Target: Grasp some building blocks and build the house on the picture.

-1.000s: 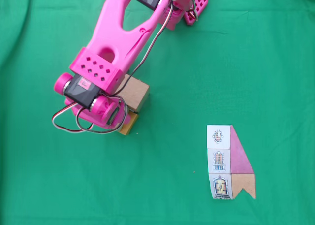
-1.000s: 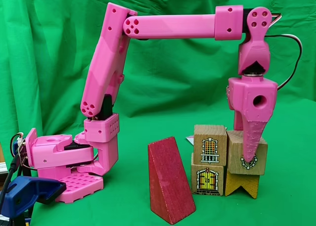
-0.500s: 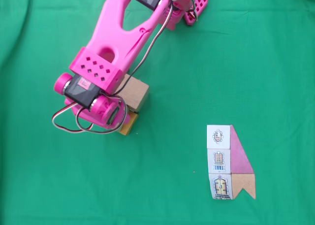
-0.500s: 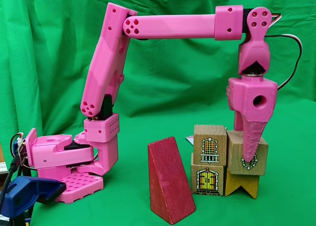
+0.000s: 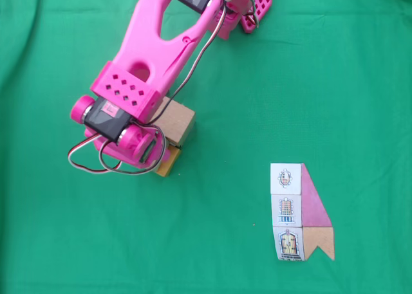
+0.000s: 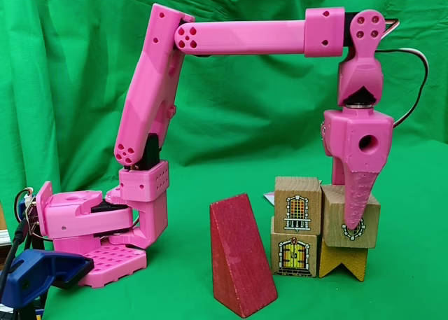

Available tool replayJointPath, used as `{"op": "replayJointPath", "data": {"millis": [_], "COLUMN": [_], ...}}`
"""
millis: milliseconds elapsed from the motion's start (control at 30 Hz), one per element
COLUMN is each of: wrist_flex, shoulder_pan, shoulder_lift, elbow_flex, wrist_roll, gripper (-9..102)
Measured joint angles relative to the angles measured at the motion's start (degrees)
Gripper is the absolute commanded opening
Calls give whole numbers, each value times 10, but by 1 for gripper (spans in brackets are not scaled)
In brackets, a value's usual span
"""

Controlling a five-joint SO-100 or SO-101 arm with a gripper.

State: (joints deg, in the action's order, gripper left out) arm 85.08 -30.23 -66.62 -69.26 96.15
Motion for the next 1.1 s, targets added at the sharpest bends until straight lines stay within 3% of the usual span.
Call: {"op": "replayJointPath", "data": {"millis": [167, 1100], "wrist_flex": [0, 0], "shoulder_pan": [-1, 0], "shoulder_lift": [0, -105], "elbow_flex": [0, 17], "wrist_roll": [0, 1], "gripper": [18, 18]}}
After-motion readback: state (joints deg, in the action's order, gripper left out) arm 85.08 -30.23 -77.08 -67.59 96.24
